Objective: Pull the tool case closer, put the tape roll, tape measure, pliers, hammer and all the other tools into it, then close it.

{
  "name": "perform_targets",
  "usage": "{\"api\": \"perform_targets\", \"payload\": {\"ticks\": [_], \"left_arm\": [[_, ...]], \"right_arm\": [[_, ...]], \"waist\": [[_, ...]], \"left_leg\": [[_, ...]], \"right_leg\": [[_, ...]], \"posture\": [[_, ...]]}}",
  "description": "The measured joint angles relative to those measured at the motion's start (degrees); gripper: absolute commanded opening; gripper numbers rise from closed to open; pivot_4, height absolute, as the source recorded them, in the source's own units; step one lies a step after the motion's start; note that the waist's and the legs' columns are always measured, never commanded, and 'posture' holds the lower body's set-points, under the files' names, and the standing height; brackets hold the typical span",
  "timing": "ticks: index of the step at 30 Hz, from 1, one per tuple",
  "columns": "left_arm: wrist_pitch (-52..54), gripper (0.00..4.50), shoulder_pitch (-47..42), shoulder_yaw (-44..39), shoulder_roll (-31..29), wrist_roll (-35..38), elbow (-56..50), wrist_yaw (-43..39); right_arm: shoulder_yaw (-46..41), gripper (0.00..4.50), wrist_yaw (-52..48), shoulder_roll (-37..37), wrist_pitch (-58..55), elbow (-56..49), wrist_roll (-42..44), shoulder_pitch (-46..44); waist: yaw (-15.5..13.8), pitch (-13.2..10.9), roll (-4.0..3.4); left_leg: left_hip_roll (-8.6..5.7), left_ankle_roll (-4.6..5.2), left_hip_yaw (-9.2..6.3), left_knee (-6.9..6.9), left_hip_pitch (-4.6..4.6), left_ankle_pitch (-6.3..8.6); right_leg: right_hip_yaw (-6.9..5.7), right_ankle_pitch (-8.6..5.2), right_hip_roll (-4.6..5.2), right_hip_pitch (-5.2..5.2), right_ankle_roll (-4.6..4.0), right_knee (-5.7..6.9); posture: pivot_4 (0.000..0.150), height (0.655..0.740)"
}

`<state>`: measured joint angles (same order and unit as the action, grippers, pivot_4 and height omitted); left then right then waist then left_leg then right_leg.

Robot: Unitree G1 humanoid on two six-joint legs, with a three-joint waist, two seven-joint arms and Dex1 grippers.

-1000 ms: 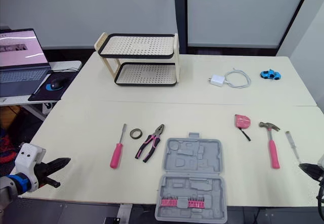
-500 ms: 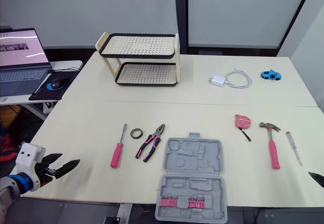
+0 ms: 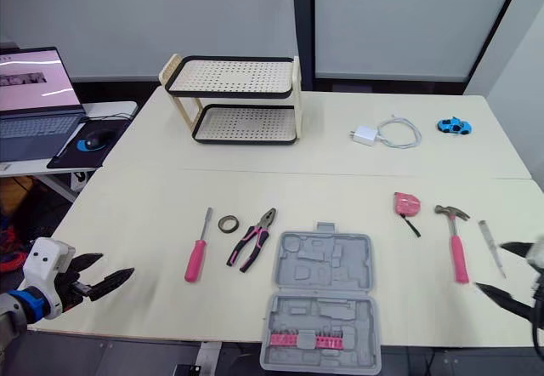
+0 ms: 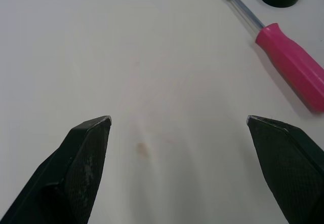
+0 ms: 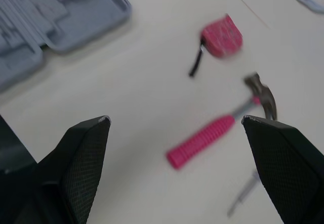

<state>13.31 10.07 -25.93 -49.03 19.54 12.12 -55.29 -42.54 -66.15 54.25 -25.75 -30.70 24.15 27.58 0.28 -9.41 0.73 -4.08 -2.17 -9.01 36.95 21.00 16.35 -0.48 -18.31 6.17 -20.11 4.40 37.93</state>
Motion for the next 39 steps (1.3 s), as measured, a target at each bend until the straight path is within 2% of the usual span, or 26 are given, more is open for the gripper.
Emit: {"api": "perform_targets", "payload": {"ticks": [4,9,13,16,18,19,28,39], "left_arm": [[-0.05,4.47,-2.12,2.35,-3.19,-1.05,-1.54,-2.23],[0.20,4.47,-5.48,7.85,-7.37,-2.41,-3.59,-7.36],[-1.78,4.47,-12.41,13.51,-9.47,-3.60,-3.00,-13.23],[-4.62,3.85,-19.05,17.94,-9.63,-4.68,-1.73,-17.24],[-6.87,3.25,-23.80,21.32,-9.51,-5.83,0.58,-19.92],[-8.20,2.93,-26.13,22.84,-9.15,-6.69,2.28,-21.14],[-21.55,2.93,-42.26,33.84,-1.50,-14.88,21.00,-26.56],[-33.93,2.93,-53.21,39.22,6.39,-24.12,41.85,-24.12]], "right_arm": [[7.57,4.46,2.33,1.65,-5.50,-7.17,5.31,-6.48],[17.16,4.46,5.81,2.57,-10.59,-9.73,8.99,-15.29],[23.64,4.46,7.97,3.17,-13.73,-10.48,10.88,-19.94],[26.71,4.50,10.28,2.58,-15.51,-11.06,12.16,-23.65],[28.91,4.50,11.88,1.95,-16.66,-11.77,13.09,-25.73],[30.13,4.50,12.73,1.57,-17.28,-12.06,13.25,-26.67],[36.17,4.50,20.45,-1.37,-22.23,-14.23,15.38,-33.37],[39.94,4.50,24.13,-3.42,-23.34,-15.82,15.32,-32.49]], "waist": [[-0.11,-0.02,0.03],[-0.15,-0.06,0.04],[-0.17,-0.08,0.04],[-0.10,-0.08,0.04],[-0.02,-0.08,0.04],[0.04,-0.08,0.04],[0.74,-0.12,0.12],[1.47,-0.15,0.22]], "left_leg": [[-0.02,0.00,-0.01,0.00,0.04,0.00],[-0.03,0.00,-0.06,0.01,0.07,-0.01],[-0.04,-0.01,-0.10,0.02,0.14,-0.01],[-0.07,-0.01,-0.10,0.03,0.15,-0.01],[-0.08,-0.01,-0.10,0.03,0.15,-0.02],[-0.10,-0.01,-0.10,0.03,0.14,-0.02],[-0.24,-0.05,-0.12,0.12,0.23,-0.05],[-0.29,-0.04,-0.16,0.27,0.29,-0.06]], "right_leg": [[-0.03,0.00,0.01,0.00,-0.01,-0.03],[-0.09,0.01,0.01,-0.03,-0.01,-0.04],[-0.13,0.01,0.00,-0.07,-0.01,-0.03],[-0.13,0.01,0.00,-0.07,-0.01,-0.01],[-0.14,0.01,-0.01,-0.09,-0.01,0.00],[-0.14,0.01,-0.02,-0.08,-0.01,0.01],[-0.19,0.02,-0.04,-0.14,0.01,0.08],[-0.24,0.02,-0.07,-0.16,0.03,0.18]], "posture": [[0.150,0.7400],[0.150,0.7400],[0.150,0.7400],[0.150,0.7400],[0.150,0.7400],[0.150,0.7400],[0.150,0.7400],[0.150,0.7400]]}}
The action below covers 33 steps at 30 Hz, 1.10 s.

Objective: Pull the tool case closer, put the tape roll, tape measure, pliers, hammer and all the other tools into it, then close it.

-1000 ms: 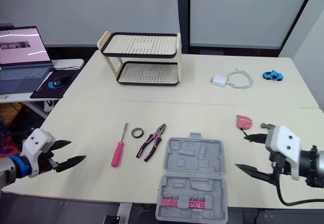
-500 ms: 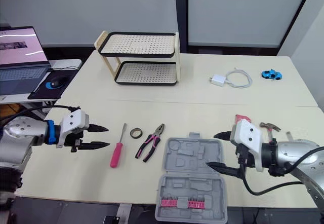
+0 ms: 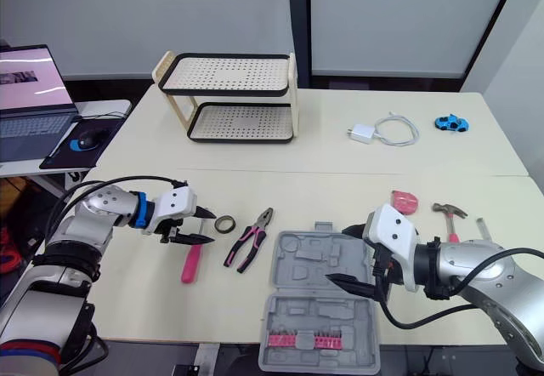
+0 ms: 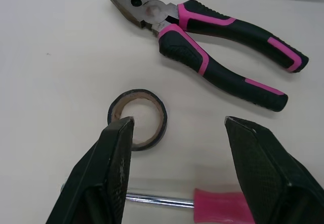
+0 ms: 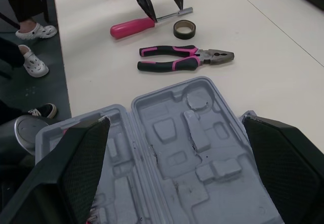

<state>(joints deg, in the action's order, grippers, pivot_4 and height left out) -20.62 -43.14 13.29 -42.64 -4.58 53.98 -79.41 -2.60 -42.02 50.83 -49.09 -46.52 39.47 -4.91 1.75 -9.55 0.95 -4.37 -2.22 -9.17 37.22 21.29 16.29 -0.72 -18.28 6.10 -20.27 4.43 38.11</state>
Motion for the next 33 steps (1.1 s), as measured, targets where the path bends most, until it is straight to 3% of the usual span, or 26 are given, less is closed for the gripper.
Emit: {"api": "perform_targets", "payload": {"ticks": [12,16,22,33], "left_arm": [[-6.43,2.93,-3.03,2.61,3.05,-7.45,9.87,7.56],[-7.60,2.15,-3.60,2.77,3.94,-9.17,11.52,9.61],[-9.29,0.15,-3.81,3.12,4.79,-10.61,12.18,11.37],[-9.77,0.03,-4.25,3.25,4.84,-11.24,12.64,11.65]], "right_arm": [[1.55,4.50,0.96,-1.19,1.24,0.00,0.05,0.05],[1.59,4.50,0.98,-1.88,1.38,0.00,0.09,-0.26],[1.59,4.50,0.98,-2.06,1.38,0.00,0.12,-0.28],[1.58,4.50,1.07,-4.13,1.97,0.00,2.11,-0.86]], "waist": [[0.09,0.00,0.03],[0.09,0.00,0.04],[0.05,0.00,0.05],[0.08,0.02,0.06]], "left_leg": [[0.00,0.02,-0.03,0.09,0.01,0.01],[0.00,0.01,-0.04,0.29,0.06,0.00],[0.00,0.05,-0.09,0.72,0.31,0.02],[-0.01,0.05,-0.09,0.73,0.31,0.02]], "right_leg": [[-0.01,0.00,-0.07,-0.02,0.00,0.11],[0.00,-0.01,-0.05,-0.09,0.03,0.42],[0.00,-0.03,-0.05,-0.34,0.06,0.84],[0.01,-0.03,-0.05,-0.34,0.06,0.85]], "posture": [[0.150,0.7400],[0.150,0.7400],[0.150,0.7400],[0.150,0.7400]]}}
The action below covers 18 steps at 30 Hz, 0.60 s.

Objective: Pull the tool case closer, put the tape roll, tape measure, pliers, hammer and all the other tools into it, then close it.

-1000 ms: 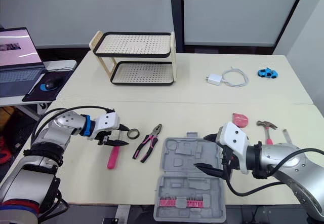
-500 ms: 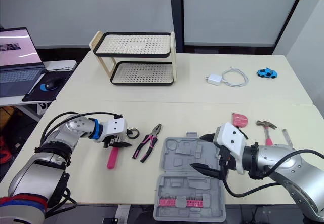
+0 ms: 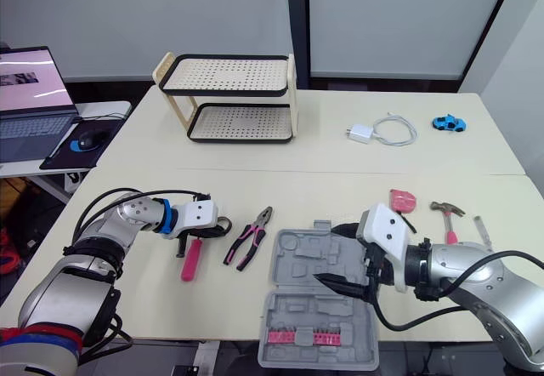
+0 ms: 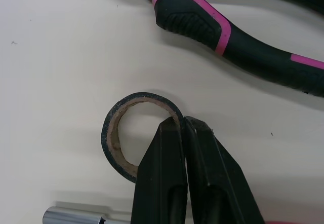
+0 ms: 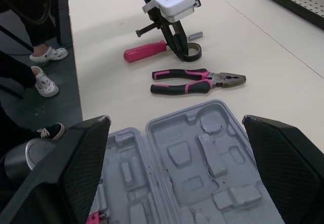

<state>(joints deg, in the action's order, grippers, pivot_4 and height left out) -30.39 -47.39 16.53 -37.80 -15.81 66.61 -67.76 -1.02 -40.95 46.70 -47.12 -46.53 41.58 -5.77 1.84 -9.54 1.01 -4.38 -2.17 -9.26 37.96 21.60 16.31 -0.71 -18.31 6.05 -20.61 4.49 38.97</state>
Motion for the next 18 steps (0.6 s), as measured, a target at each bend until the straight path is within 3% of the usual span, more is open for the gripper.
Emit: {"api": "perform_targets", "payload": {"ticks": [8,18], "left_arm": [[2.52,0.03,-0.60,-1.40,-0.54,1.80,-0.23,-2.08],[8.89,0.03,-1.50,-5.80,-5.30,8.32,-10.91,-10.31]], "right_arm": [[0.08,4.50,0.03,-0.28,0.60,0.03,0.03,-0.95],[0.09,4.50,1.42,-0.78,0.60,0.03,0.02,-1.53]], "waist": [[0.07,0.00,0.01],[0.13,0.00,0.04]], "left_leg": [[-0.01,-0.04,0.02,0.03,0.29,-0.02],[0.02,-0.16,0.03,0.03,0.40,-0.09]], "right_leg": [[0.01,0.00,-0.01,-0.35,-0.01,0.07],[0.06,0.01,0.00,-0.51,-0.01,0.09]], "posture": [[0.150,0.7400],[0.150,0.7400]]}}
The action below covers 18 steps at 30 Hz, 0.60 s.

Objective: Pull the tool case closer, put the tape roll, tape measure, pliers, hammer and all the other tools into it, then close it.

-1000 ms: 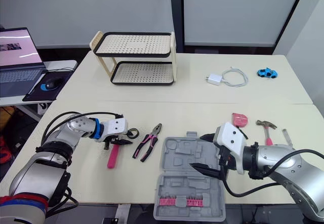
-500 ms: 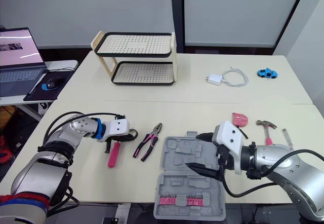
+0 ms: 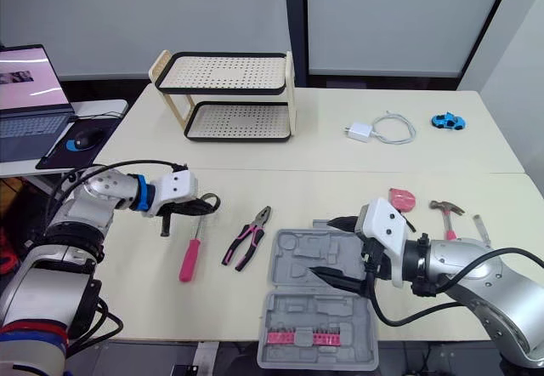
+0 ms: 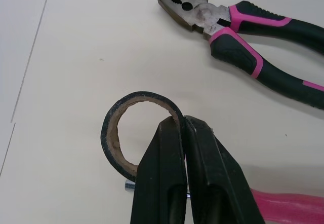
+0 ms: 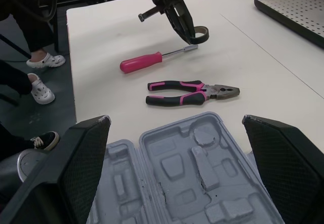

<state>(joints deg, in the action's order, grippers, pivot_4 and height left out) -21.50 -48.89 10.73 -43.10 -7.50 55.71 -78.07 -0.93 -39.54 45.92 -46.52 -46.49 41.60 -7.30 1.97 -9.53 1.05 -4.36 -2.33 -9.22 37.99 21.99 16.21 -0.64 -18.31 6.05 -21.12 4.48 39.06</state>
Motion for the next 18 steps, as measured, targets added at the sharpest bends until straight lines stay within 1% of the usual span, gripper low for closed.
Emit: {"api": "perform_targets", "payload": {"ticks": [9,12,18], "left_arm": [[9.63,0.03,6.61,-0.97,-1.98,4.85,-15.09,-5.35],[13.78,0.03,8.31,-1.01,-2.05,6.44,-21.04,-6.38],[20.32,0.03,12.29,-0.94,-2.14,9.51,-29.57,-9.13]], "right_arm": [[0.01,4.50,1.23,0.17,-0.41,-0.12,0.11,0.16],[-0.02,4.50,1.26,1.35,-0.69,-1.08,0.08,0.84],[-0.42,4.50,1.64,3.62,-1.80,-2.63,0.09,2.57]], "waist": [[0.10,0.00,0.00],[0.06,0.00,0.00],[0.07,0.00,0.00]], "left_leg": [[0.06,-0.06,-0.02,0.00,0.01,-0.04],[0.05,-0.06,-0.01,0.00,0.01,-0.04],[0.06,-0.06,0.00,0.00,0.00,-0.04]], "right_leg": [[0.03,0.00,0.00,-0.02,0.00,0.00],[0.04,0.00,0.00,-0.01,0.00,0.00],[0.05,0.00,-0.01,-0.01,-0.01,0.00]], "posture": [[0.150,0.7400],[0.150,0.7400],[0.150,0.7400]]}}
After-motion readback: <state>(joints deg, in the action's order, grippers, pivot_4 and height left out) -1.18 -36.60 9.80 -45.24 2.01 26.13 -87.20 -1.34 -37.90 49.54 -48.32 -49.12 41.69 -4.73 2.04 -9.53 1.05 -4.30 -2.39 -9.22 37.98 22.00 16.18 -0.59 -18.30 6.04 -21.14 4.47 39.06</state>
